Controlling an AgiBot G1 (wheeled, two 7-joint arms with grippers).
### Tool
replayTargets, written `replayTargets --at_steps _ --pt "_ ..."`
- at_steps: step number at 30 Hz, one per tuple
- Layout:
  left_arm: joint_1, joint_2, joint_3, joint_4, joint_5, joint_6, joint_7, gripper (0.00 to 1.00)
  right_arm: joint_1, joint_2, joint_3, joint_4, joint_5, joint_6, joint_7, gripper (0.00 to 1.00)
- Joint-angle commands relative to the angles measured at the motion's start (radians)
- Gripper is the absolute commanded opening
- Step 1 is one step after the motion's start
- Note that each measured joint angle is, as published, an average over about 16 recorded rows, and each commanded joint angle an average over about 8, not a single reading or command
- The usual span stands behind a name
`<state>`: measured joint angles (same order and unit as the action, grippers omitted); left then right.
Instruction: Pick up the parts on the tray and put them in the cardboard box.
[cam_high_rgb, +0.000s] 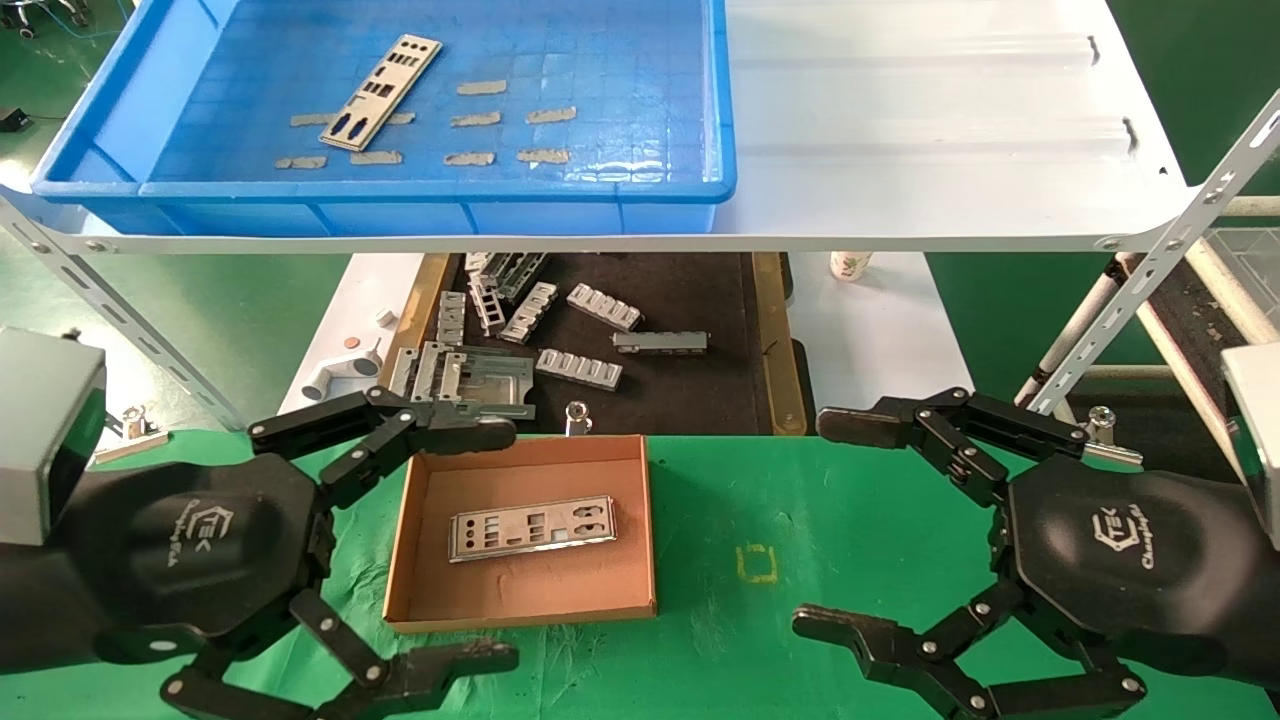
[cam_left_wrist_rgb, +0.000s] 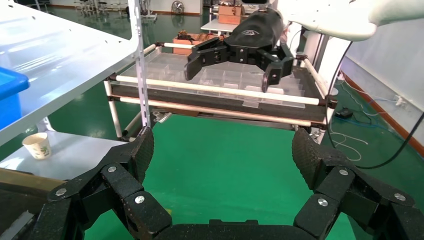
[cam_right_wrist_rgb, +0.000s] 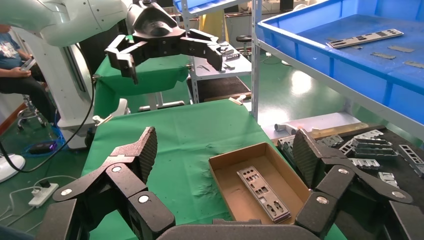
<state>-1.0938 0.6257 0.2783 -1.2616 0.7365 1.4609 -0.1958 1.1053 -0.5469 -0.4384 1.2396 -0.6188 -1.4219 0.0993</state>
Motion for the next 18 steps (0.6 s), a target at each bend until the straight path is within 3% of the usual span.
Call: replayTargets --at_steps 1,9,18 --pt "0.001 0.0 -0.002 0.003 -0.003 -0.005 -0.003 1.0 0.0 0.0 0.0 0.0 0.0 0.0 0.0 0.0" --pt "-0.134 0.083 0.014 0.117 0.076 -0.138 -0.018 1.0 0.0 0.0 0.0 0.0 0.0 0.0 0.0 0.0" --pt "-0.387 0.209 0.079 0.397 0.252 -0.271 0.007 1.0 0.0 0.0 0.0 0.0 0.0 0.0 0.0 0.0"
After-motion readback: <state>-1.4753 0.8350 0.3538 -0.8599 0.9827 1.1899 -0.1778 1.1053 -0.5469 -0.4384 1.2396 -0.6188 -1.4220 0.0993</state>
